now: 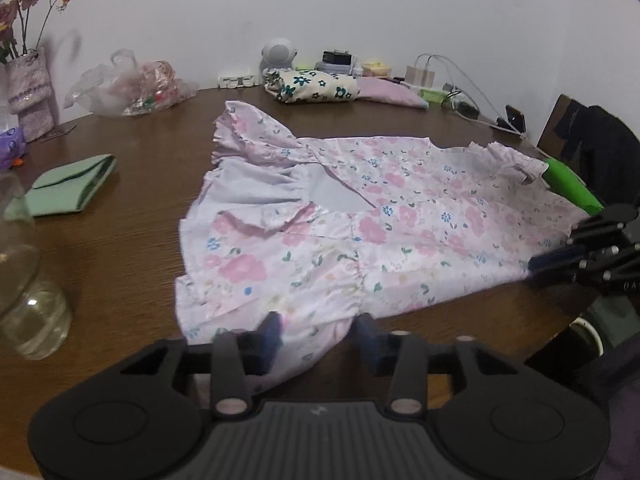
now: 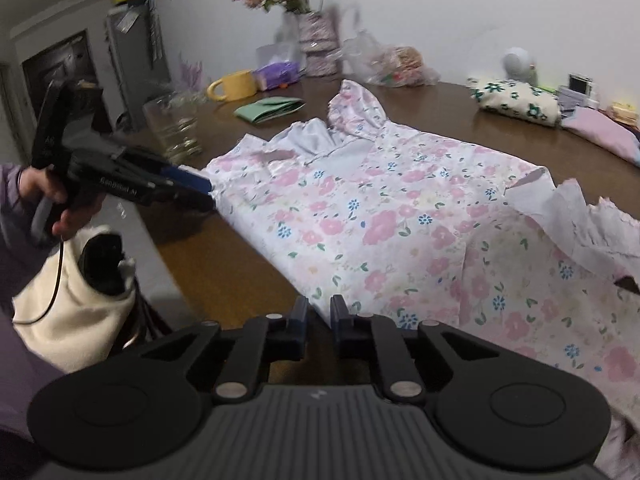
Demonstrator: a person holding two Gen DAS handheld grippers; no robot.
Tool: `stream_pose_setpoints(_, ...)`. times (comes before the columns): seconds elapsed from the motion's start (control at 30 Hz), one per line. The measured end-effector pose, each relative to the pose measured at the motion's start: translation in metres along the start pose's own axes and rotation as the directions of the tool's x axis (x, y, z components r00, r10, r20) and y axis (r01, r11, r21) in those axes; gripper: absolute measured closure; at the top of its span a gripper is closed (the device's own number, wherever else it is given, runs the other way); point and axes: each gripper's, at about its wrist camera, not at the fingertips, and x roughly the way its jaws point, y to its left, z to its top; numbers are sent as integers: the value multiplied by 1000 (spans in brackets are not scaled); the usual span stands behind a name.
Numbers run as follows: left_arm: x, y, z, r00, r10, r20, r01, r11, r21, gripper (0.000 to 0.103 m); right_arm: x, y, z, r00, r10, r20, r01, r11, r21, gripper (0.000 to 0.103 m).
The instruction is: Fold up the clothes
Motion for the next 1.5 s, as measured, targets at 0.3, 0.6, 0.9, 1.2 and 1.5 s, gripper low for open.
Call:
stream_pose_setpoints(0.3, 22, -48, 34, 992, -87, 94, 87, 996, 6, 47, -7, -31, 12, 984, -167, 57, 161, 982, 99, 90)
stream_pose_setpoints(0.6, 52, -54, 24, 998, -67, -6, 67, 998, 19, 48, -11, -38, -14, 965, -257, 44, 253, 964, 84, 89)
stream_pose_setpoints(0.9, 50, -72, 24, 999, -17, -42, 18, 999, 45, 47, -14, -53, -21, 957, -284, 67, 277, 956, 97, 89)
stream_pose_setpoints(1.2, 41, -71, 42, 999, 29, -13, -29, 1000, 10, 45, -17, -56, -26, 961, -259, 93, 249, 963, 105, 87)
stream_pose_setpoints(1.5, 46, -73, 52, 997, 67, -31, -66, 998, 20, 44, -17, -55, -30, 958, -260, 119, 248, 963, 103, 86)
